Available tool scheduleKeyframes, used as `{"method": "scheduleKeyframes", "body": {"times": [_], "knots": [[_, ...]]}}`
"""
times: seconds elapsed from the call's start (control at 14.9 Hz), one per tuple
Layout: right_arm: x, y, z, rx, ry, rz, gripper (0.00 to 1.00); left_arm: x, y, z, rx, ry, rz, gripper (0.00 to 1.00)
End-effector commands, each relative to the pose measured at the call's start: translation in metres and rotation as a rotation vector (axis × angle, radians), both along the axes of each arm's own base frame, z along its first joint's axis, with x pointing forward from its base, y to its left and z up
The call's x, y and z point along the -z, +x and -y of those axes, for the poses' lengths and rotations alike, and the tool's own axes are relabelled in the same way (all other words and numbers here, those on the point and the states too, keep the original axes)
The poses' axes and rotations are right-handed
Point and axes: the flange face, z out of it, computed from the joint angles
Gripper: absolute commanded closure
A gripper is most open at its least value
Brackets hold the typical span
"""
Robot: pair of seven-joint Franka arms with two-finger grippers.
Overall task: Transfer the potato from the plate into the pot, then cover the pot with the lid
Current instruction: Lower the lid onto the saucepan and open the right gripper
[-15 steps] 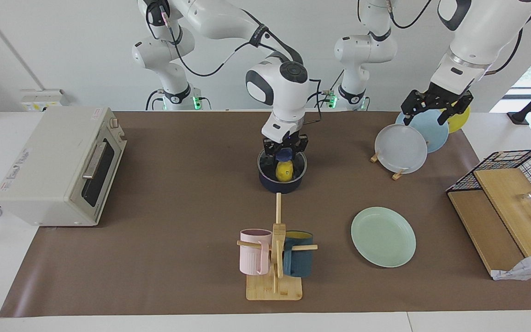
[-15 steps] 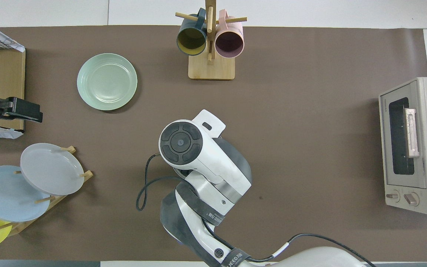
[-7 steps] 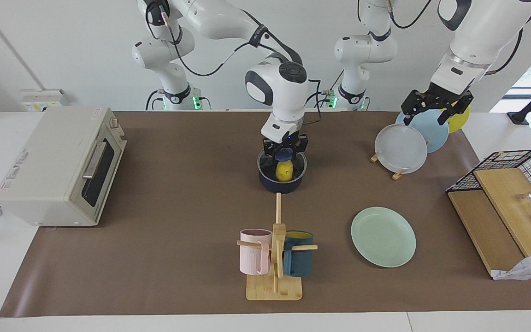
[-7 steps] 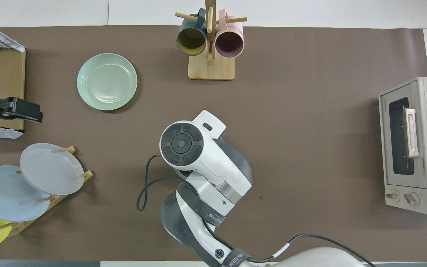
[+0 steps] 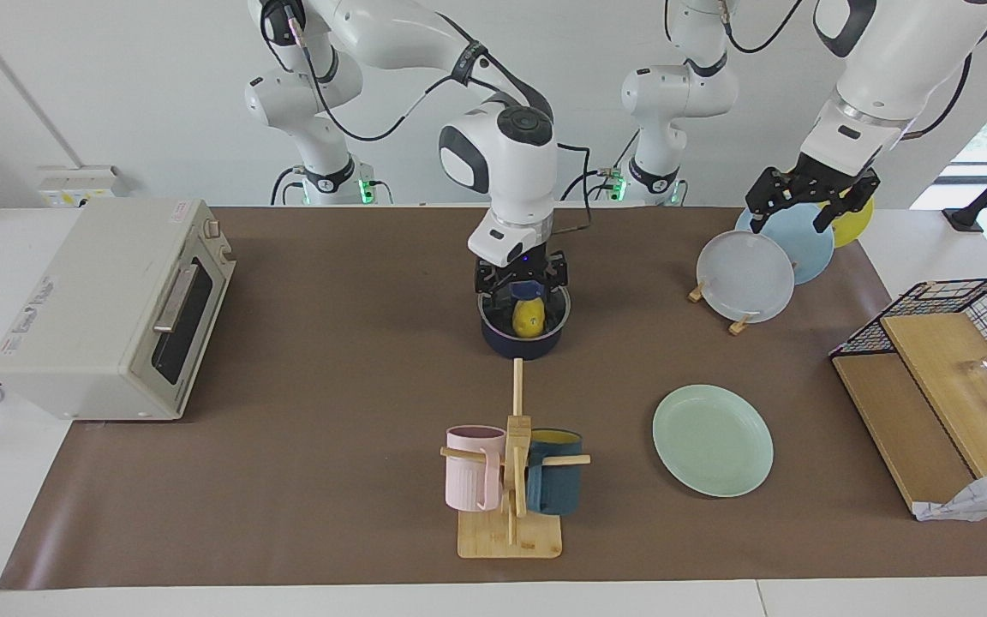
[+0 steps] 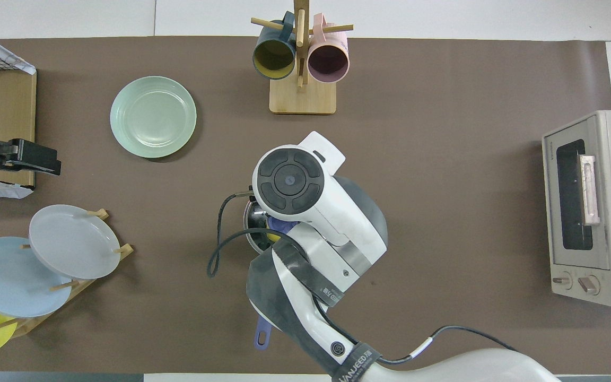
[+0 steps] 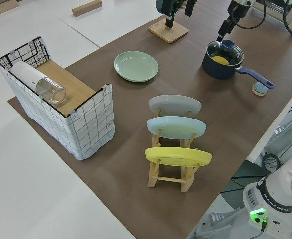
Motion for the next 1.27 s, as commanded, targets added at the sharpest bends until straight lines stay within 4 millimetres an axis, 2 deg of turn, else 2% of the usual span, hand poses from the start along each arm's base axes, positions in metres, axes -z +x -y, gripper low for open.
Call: {"method": "scheduleKeyframes", "body": {"times": [0.0, 0.27, 0.33, 0.4, 0.47, 0.67, 0.87, 1.0, 1.14, 1.2], "knots": [[-0.036, 0.008, 0.010, -0.017, -0.005, 0.005, 0.00, -0.001, -0.006, -0.003, -0.007, -0.013, 0.004, 0.00], [-0.070, 0.020, 0.033, -0.017, -0.029, -0.027, 0.00, 0.000, -0.006, -0.003, -0.007, -0.012, 0.002, 0.00], [-0.082, 0.025, 0.052, -0.025, -0.041, -0.041, 0.00, -0.001, -0.007, -0.002, -0.006, -0.013, 0.004, 0.00], [-0.103, 0.027, 0.075, -0.046, -0.029, -0.043, 0.00, 0.000, -0.007, -0.002, -0.006, -0.012, 0.002, 0.00], [-0.112, 0.031, 0.096, -0.061, -0.033, -0.053, 0.00, -0.001, -0.006, -0.003, -0.007, -0.013, 0.004, 0.00], [-0.136, 0.048, 0.179, -0.005, -0.049, -0.070, 0.00, -0.001, -0.006, -0.003, -0.007, -0.013, 0.004, 0.00], [-0.144, 0.032, 0.235, 0.045, -0.079, -0.104, 0.00, -0.001, -0.006, -0.003, -0.007, -0.013, 0.004, 0.00], [-0.149, 0.021, 0.270, -0.005, -0.097, -0.175, 0.00, -0.001, -0.006, -0.003, -0.007, -0.011, 0.004, 0.00], [-0.147, 0.000, 0.307, -0.024, -0.094, -0.172, 0.00, -0.001, -0.006, -0.003, -0.007, -0.013, 0.004, 0.00], [-0.143, -0.012, 0.317, -0.014, -0.093, -0.179, 0.00, 0.000, -0.007, -0.002, -0.006, -0.012, 0.002, 0.00]]}}
